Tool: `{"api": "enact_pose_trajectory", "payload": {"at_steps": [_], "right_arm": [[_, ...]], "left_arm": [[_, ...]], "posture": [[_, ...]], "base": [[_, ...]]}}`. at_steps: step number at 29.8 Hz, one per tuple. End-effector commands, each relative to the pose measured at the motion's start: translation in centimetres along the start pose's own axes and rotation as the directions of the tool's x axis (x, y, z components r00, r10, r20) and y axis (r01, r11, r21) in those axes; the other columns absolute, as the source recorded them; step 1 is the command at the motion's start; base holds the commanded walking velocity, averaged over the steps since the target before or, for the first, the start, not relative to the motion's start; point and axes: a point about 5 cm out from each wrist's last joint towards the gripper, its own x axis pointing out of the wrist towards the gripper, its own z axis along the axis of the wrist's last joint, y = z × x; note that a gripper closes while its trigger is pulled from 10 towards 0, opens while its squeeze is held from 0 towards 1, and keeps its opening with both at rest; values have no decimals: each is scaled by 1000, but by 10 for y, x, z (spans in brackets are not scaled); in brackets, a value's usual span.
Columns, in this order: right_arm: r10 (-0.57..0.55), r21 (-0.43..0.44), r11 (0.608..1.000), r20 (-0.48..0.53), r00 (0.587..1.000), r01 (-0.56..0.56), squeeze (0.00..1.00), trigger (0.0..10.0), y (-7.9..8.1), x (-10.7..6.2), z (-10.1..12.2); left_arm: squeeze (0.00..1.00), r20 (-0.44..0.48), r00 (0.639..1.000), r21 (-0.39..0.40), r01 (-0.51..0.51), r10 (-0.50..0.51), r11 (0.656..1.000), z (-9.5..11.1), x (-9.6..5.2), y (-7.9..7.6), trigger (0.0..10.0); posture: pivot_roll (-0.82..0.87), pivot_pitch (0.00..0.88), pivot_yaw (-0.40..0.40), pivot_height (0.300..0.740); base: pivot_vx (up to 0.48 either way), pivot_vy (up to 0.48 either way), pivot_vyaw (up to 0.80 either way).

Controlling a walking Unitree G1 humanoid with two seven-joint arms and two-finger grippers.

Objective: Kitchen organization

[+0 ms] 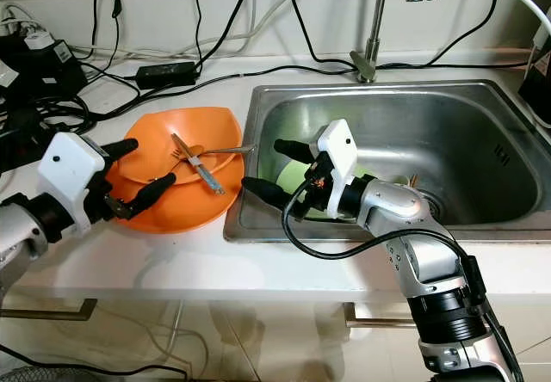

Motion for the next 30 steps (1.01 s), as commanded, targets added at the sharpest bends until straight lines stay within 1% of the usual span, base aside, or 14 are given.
{"api": "enact_pose_trajectory", "payload": {"at_steps": [1,4,7,9,13,14,16,17,19,21,22,25,28,30], "right_arm": [[-1,-27,1000,16,1000,1,0,10000,-3,0,7],[-2,-28,1000,16,1000,3,0,10000,-4,0,7],[-3,-29,1000,17,1000,4,0,10000,-4,0,7],[-3,-29,1000,18,1000,4,0,10000,-4,1,7],[-4,-30,1000,20,1000,4,0,10000,-4,1,7],[-5,-30,1000,20,1000,6,0,10000,-4,1,7],[-6,-30,1000,20,1000,7,0,10000,-4,1,7],[-7,-31,999,20,1000,7,0,10000,-4,1,7],[-8,-32,999,21,1000,9,0,10000,-4,1,7],[-9,-32,999,22,1000,9,0,10000,-4,1,8],[-12,-31,999,22,1000,12,0,10000,-5,1,7],[-21,-34,999,16,1000,22,0,10000,-6,0,7],[-44,-46,998,-10,999,44,0,10000,-8,-1,4],[-75,-56,996,-53,996,72,0,10000,-12,-4,0]], "left_arm": [[1000,17,1000,13,13,-13,1000,7,-2,2,10000],[1000,46,999,25,25,-26,999,12,-1,1,10000],[1000,90,994,78,52,-59,996,18,1,-3,10000],[1000,100,993,89,58,-67,994,19,1,-5,10000],[1000,121,991,104,46,-59,994,20,4,-6,10000],[1000,152,987,114,34,-51,993,24,6,-6,10000],[1000,174,983,122,36,-57,992,26,7,-8,10000],[969,190,979,145,41,-69,989,29,9,-11,10000],[224,210,968,213,92,-137,973,31,12,-20,10000],[224,212,964,229,109,-159,967,31,12,-23,10000],[0,233,953,248,134,-193,960,33,14,-29,10000],[0,268,938,236,157,-220,959,36,17,-34,10000],[0,265,935,254,169,-237,952,33,19,-38,10000],[0,261,929,259,192,-260,947,27,21,-43,10000]], "posture": [[-38,0,79,740],[-40,0,79,740],[-41,0,81,740],[-41,0,81,740],[-44,0,82,740],[-44,0,82,740],[-45,0,83,740],[-48,0,84,740],[-49,0,85,740],[-50,0,85,740],[-52,0,85,740],[-55,0,89,740],[-55,0,89,740],[-61,0,95,740]], "base": [[0,0,0],[0,0,0],[0,0,0],[0,0,0],[0,0,0],[0,0,0],[0,0,0],[0,0,0],[0,0,0],[0,0,0],[0,0,0],[0,0,0],[0,0,0],[0,0,0]]}}
